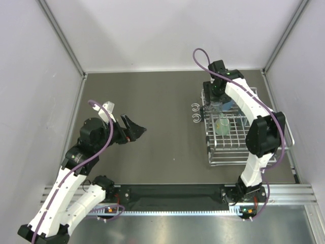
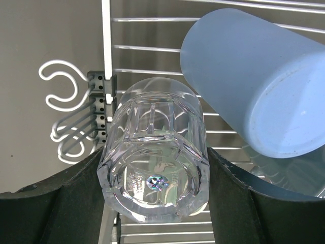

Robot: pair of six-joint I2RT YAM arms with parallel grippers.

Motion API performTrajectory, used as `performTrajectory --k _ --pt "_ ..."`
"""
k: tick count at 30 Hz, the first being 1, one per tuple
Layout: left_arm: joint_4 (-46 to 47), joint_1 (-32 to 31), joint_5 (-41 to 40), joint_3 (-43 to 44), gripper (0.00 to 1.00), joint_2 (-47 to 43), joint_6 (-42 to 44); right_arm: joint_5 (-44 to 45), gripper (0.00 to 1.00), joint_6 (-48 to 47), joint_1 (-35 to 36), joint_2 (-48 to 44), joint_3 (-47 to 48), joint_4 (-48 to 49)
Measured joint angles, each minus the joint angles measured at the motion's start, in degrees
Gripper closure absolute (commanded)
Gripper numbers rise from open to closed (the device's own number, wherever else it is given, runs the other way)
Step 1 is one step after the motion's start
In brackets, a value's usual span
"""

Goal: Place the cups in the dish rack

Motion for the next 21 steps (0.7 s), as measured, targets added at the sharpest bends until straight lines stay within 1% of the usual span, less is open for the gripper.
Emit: performTrajectory --k 14,18,21 --pt "-0.02 0.00 0.00 0.00 0.07 -0.02 0.00 -1.05 0.87 -0.39 -0.90 2.99 -0.15 1.68" --pt "-0.04 0.00 -0.02 0.00 0.07 -0.02 0.00 -1.20 0.78 -0.42 -0.90 3.41 -0.79 2.03" --pt "-0.04 -0.02 -0.02 0.00 0.07 -0.02 0.00 -1.33 0.69 -0.42 -0.90 3.61 -1.51 2.56"
